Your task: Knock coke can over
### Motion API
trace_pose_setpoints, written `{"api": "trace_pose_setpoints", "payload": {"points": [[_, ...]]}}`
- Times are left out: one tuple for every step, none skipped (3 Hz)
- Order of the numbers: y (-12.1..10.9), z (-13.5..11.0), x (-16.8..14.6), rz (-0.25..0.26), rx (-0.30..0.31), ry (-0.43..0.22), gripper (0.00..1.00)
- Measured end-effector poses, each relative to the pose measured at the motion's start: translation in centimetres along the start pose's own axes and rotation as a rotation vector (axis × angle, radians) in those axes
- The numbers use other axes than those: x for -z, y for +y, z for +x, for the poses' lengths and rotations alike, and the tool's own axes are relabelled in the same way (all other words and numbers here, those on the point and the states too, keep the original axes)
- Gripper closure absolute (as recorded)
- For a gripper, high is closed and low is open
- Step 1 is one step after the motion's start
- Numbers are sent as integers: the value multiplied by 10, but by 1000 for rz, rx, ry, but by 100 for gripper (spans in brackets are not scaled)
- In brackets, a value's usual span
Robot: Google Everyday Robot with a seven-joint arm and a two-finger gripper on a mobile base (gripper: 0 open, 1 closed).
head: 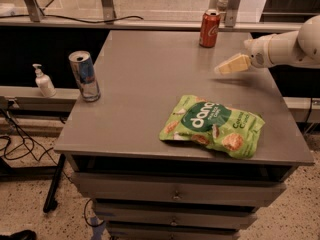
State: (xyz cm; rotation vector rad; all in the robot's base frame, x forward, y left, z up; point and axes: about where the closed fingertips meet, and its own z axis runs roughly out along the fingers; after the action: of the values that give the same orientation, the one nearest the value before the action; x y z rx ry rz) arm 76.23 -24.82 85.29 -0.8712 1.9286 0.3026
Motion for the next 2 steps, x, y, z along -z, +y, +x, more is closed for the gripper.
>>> {"api": "trace_pose_setpoints", "payload": {"points": [[-20,7,-18,21,-30,-49,0],[-38,3,-29,26,-90,-121,0]]}}
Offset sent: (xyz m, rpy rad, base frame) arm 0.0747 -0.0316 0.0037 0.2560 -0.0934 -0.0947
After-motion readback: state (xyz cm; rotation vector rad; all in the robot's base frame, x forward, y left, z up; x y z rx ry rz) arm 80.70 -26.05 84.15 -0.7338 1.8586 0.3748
